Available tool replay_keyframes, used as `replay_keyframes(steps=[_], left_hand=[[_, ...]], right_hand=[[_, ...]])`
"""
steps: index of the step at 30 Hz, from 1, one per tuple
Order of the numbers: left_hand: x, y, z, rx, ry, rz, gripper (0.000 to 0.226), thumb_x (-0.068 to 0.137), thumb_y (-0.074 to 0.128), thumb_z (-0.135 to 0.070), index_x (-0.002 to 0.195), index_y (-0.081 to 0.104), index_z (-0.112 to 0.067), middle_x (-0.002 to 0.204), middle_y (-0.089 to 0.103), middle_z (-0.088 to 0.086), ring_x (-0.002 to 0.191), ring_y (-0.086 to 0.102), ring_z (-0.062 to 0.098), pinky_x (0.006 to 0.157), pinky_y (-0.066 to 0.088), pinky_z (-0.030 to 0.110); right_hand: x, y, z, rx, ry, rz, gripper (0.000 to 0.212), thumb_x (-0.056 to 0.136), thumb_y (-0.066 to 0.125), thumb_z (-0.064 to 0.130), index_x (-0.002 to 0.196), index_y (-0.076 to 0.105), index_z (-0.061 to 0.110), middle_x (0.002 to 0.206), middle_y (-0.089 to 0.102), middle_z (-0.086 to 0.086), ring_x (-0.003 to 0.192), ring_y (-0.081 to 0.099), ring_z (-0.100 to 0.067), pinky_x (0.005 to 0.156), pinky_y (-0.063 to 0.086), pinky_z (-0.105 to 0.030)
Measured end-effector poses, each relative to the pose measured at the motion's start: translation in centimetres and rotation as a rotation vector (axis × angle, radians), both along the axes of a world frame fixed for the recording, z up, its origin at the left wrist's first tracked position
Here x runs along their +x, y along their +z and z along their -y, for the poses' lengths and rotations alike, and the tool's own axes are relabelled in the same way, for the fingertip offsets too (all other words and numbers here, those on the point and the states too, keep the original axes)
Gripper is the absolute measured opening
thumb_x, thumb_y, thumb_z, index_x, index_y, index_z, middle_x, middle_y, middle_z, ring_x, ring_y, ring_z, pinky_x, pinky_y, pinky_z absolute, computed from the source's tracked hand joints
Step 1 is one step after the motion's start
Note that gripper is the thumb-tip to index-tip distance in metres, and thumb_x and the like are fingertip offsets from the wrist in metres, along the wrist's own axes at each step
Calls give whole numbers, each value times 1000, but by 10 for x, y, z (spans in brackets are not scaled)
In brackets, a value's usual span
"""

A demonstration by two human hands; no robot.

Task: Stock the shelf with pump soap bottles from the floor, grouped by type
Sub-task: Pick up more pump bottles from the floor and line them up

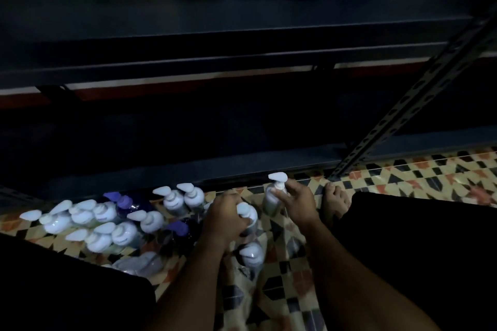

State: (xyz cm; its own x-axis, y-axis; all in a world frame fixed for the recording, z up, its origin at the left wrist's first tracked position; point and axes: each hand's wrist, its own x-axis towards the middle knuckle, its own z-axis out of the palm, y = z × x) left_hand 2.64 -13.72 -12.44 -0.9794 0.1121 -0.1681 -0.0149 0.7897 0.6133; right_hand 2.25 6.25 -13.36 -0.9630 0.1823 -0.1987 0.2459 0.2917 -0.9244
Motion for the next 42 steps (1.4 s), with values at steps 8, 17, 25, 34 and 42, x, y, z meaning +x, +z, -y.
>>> replay_keyframes(steps=[8,17,25,34,42], left_hand=[[-1,58,5,593,155,30,20,84,87,-25,86,72,-12,80,72,-9,77,67,2,70,50,22],[13,135,-24,841,155,58,38,103,52,-56,89,68,-25,90,73,15,90,71,35,78,55,49],[36,166,-35,779,170,55,60,77,76,-70,92,54,-16,71,55,-1,64,55,15,66,46,37],[42,178,-31,725,90,220,78,64,96,1,121,45,-14,106,61,13,77,65,19,50,55,23],[41,166,-24,690,132,86,55,58,96,-5,99,59,-10,86,69,8,66,70,16,56,60,32]], right_hand=[[19,76,-16,-262,47,-89,31,97,68,30,103,67,0,86,59,-12,81,56,-22,74,44,-36],[55,142,13,-228,-227,-109,61,97,58,60,95,71,0,80,59,-31,69,59,-41,64,49,-50],[80,156,15,-124,-202,-117,63,89,57,73,68,46,15,63,42,-5,57,44,-20,61,36,-37],[82,151,-1,-114,-118,24,66,39,92,21,95,57,14,88,65,-16,75,63,-29,70,59,-62],[91,160,5,-182,-148,-28,61,43,95,6,95,63,11,92,69,-22,75,66,-28,69,61,-58]])
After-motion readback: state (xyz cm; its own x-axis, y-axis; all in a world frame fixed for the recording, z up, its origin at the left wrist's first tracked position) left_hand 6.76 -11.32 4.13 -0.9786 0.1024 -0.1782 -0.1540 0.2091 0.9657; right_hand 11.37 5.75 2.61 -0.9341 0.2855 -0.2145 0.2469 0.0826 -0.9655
